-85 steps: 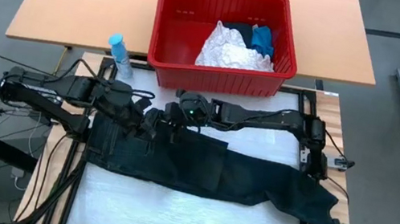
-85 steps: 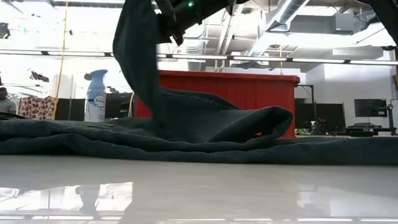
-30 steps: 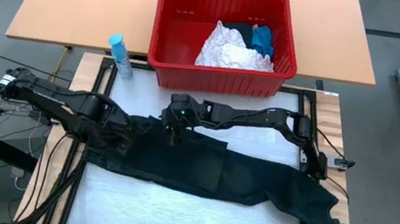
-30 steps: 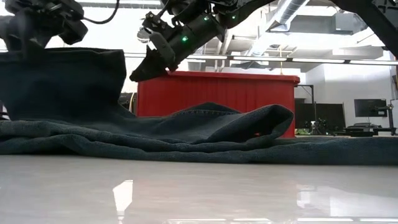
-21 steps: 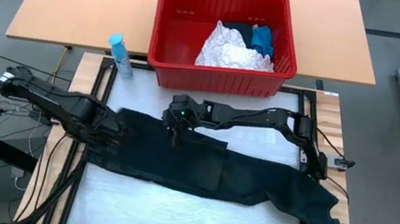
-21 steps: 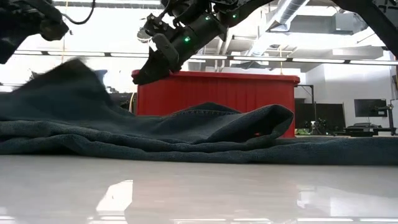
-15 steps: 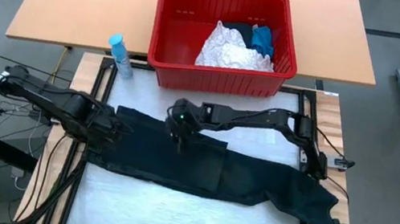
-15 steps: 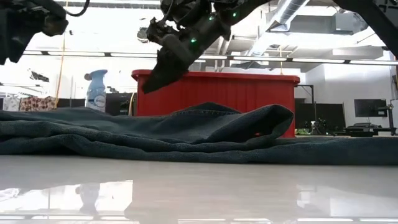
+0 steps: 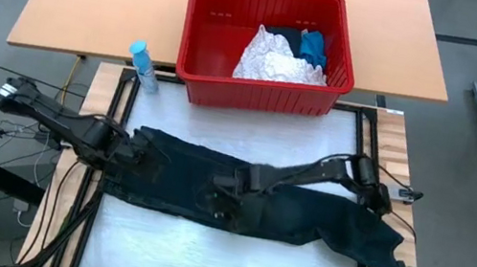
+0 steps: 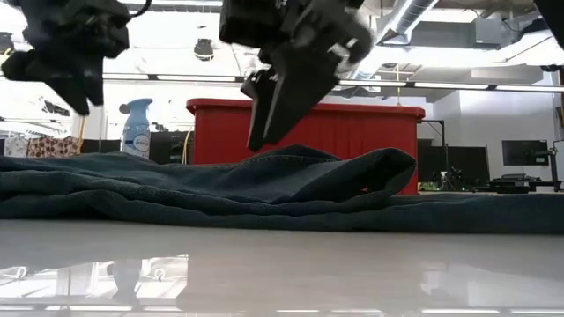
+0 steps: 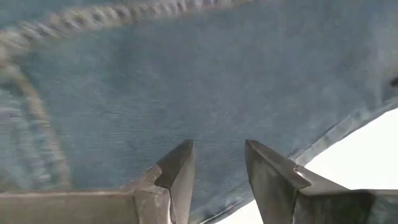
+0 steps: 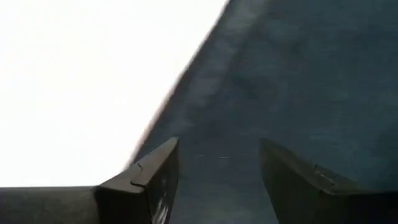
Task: Fold Laundry from Bin
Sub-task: Fold the black pants from the red bin
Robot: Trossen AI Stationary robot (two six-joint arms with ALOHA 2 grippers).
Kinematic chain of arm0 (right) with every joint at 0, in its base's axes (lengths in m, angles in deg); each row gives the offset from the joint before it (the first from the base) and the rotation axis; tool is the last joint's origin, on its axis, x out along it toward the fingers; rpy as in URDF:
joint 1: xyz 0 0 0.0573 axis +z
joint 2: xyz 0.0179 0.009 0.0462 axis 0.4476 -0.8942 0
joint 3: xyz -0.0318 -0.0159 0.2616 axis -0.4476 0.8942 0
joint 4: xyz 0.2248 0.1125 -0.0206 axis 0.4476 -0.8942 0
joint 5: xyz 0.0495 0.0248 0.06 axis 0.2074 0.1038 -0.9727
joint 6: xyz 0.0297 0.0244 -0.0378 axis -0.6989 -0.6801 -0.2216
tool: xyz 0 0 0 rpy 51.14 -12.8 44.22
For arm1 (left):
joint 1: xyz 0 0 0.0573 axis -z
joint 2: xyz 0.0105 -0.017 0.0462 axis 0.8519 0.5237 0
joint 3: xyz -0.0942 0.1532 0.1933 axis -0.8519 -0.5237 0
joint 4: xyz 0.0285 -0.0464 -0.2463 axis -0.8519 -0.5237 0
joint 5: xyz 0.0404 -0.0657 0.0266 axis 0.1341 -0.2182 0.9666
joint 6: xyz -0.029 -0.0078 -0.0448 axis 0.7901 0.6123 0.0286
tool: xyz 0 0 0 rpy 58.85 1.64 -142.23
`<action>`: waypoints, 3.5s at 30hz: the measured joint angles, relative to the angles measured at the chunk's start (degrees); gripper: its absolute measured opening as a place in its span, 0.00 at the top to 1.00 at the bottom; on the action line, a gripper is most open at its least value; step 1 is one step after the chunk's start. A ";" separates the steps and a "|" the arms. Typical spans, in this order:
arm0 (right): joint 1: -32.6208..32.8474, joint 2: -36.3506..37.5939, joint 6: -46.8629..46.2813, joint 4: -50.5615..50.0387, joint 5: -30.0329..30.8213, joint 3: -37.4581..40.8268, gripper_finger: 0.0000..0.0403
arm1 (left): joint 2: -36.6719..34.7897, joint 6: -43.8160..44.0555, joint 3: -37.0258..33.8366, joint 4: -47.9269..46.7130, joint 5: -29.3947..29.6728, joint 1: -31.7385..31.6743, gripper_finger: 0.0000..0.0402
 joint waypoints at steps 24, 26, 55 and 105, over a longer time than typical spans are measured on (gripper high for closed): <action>8.93 -0.33 -9.38 -8.15 13.92 4.55 0.41 | 0.00 2.16 -9.90 12.47 -0.80 3.97 0.68; 9.27 -0.35 -9.42 -8.11 14.31 5.88 0.41 | 0.00 2.05 -9.90 12.48 -1.52 3.97 0.68; 13.87 2.38 -15.98 -11.89 21.70 6.65 0.95 | 0.00 2.95 -9.90 12.67 -10.01 3.98 0.68; 13.04 3.45 -19.04 -9.08 19.80 8.35 0.94 | 2.29 57.99 -7.74 -10.57 1.01 29.32 0.40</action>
